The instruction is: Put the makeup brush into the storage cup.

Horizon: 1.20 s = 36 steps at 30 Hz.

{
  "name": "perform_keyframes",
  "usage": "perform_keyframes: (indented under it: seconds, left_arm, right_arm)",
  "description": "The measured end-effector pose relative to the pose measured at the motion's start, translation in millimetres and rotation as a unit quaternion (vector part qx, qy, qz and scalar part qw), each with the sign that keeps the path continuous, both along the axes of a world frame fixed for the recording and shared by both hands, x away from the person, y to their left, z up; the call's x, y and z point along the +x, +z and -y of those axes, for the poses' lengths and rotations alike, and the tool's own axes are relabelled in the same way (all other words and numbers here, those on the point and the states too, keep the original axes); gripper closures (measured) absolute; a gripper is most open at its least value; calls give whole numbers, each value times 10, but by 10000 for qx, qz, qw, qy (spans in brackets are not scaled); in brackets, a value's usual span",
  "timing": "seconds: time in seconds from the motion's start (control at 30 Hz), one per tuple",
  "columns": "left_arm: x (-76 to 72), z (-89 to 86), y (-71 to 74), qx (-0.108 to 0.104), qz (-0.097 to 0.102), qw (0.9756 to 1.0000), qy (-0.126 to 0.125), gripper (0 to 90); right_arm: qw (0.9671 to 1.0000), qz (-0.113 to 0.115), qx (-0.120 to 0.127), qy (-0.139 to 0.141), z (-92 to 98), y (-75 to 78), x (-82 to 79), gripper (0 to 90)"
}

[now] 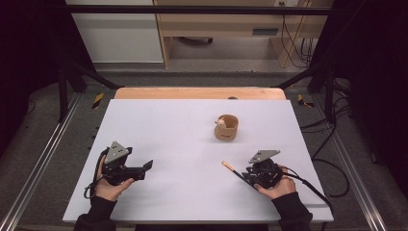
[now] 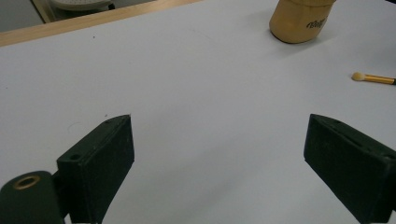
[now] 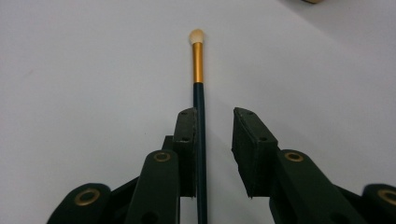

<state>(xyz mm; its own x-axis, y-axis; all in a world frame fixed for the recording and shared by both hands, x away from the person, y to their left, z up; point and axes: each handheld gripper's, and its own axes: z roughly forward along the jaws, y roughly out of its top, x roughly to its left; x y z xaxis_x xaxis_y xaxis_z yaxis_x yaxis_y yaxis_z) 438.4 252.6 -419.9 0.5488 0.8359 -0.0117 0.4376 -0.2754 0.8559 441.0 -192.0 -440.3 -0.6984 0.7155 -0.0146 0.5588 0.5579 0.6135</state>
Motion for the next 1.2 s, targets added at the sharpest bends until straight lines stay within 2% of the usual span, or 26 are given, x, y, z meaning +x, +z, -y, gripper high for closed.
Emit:
perform_keyframes:
  seconds: [0.23,0.73,1.2]
  left_arm:
    - [4,-5,-4,29,-18,10000,-31,81]
    - [11,16,-26,53,-39,10000,-29,81]
    - [7,28,-29,149,-53,9998,-100,81]
  right_arm:
    - [9998,-113,-122,58,-63,21,82,661]
    - [9974,-472,-499,222,-266,86,242,655]
    - [9940,-736,-759,283,-311,22,251,680]
